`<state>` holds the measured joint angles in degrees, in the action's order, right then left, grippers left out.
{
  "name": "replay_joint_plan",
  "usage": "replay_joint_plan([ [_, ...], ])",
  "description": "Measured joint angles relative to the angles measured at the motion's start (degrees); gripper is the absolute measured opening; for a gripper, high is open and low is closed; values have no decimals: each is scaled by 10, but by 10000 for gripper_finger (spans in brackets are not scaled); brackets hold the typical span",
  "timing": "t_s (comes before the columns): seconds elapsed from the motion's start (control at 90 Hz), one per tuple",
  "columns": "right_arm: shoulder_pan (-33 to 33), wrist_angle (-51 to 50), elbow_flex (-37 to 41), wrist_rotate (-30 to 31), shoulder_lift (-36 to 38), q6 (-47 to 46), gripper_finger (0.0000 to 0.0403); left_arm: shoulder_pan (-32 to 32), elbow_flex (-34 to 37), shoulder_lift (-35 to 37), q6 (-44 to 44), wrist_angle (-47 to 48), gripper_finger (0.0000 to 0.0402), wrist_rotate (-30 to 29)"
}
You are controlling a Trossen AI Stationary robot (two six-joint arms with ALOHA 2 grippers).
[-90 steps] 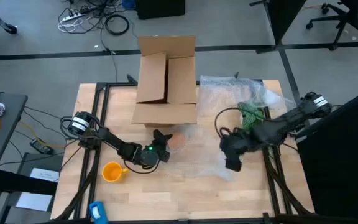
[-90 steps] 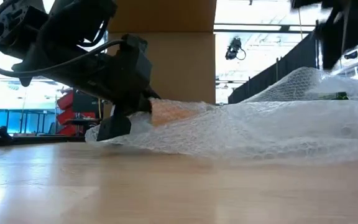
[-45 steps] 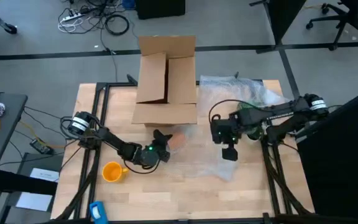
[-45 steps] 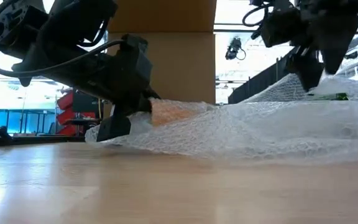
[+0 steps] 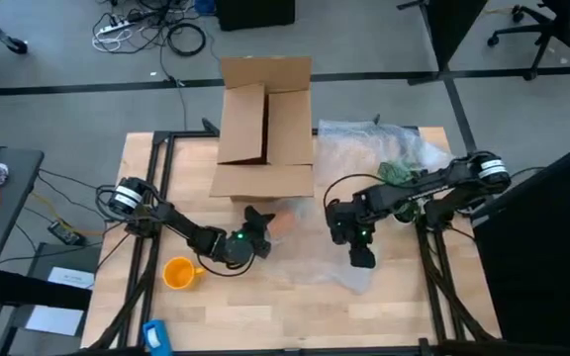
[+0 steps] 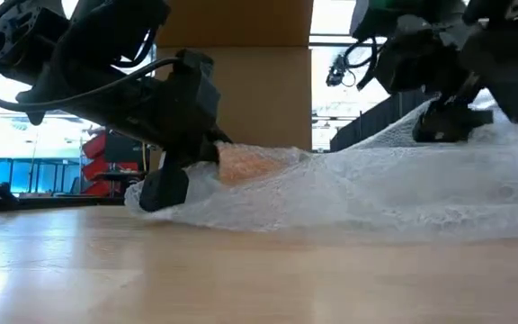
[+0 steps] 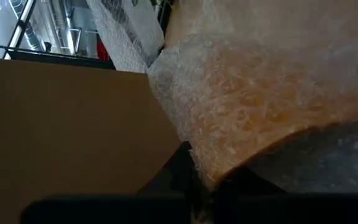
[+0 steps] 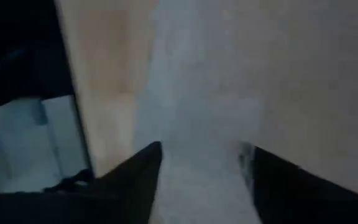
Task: Wrap mug
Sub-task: Wrap the orange cup with the bubble wrap
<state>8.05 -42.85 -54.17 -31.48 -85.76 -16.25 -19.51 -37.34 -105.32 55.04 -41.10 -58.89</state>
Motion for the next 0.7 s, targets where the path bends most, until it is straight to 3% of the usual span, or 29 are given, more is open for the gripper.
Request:
replay_joint_plan([
  [0.078, 9, 14, 0, -33, 0, 0, 48, 0, 0, 0, 0, 0, 10, 0],
  [0.122, 12, 26, 0, -53, 2, -1, 20, 0, 0, 0, 0, 0, 10, 0],
  [0.278, 29, 92, 0, -109, 32, -33, 5, 0, 0, 0, 0, 1, 10, 0],
  [0.433, 37, 190, 0, -120, 129, -29, 1, 0, 0, 0, 0, 1, 10, 1],
  [0.544, 23, 216, 0, -58, 246, -8, 0, 0, 0, 0, 0, 2, 10, 2],
  [0.7, 9, 203, 0, 165, 424, 42, 0, 0, 0, 0, 0, 2, 10, 4],
])
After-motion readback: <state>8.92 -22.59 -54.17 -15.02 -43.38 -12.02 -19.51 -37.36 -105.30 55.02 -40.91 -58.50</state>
